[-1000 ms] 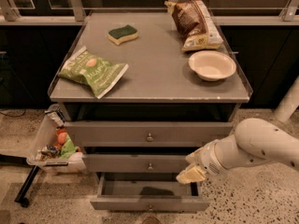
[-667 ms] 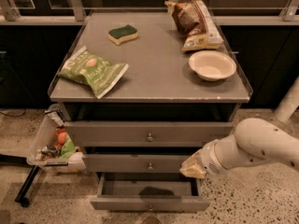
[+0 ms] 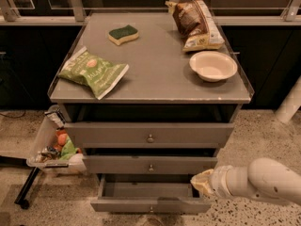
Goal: Close bottom drawer
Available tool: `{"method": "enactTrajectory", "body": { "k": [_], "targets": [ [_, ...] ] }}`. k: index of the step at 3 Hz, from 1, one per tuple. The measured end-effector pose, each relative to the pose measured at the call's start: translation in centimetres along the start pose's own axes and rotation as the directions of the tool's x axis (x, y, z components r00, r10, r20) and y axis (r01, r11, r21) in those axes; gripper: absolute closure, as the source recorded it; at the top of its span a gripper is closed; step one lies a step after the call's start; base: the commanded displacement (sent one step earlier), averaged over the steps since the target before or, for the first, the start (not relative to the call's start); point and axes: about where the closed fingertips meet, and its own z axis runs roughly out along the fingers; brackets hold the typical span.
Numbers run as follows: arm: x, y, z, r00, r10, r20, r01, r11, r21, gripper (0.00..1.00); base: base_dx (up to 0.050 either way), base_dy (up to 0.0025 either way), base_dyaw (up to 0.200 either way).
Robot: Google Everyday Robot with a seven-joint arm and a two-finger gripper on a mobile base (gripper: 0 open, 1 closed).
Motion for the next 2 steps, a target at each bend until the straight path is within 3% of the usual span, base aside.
{"method": "enactTrajectory", "body": {
  "k": [1,2],
  "targets": [
    [2.9,-4.5,1.1,0.989,0.024,0.149,-0.036,0.9963,0.078,1.0,0.0,0.0,0.0],
    [4.3,-7.9,1.7,0.958,0.0,0.288,-0.018,0.998,0.06,1.0,0.0,0.0,0.0]
  ]
}}
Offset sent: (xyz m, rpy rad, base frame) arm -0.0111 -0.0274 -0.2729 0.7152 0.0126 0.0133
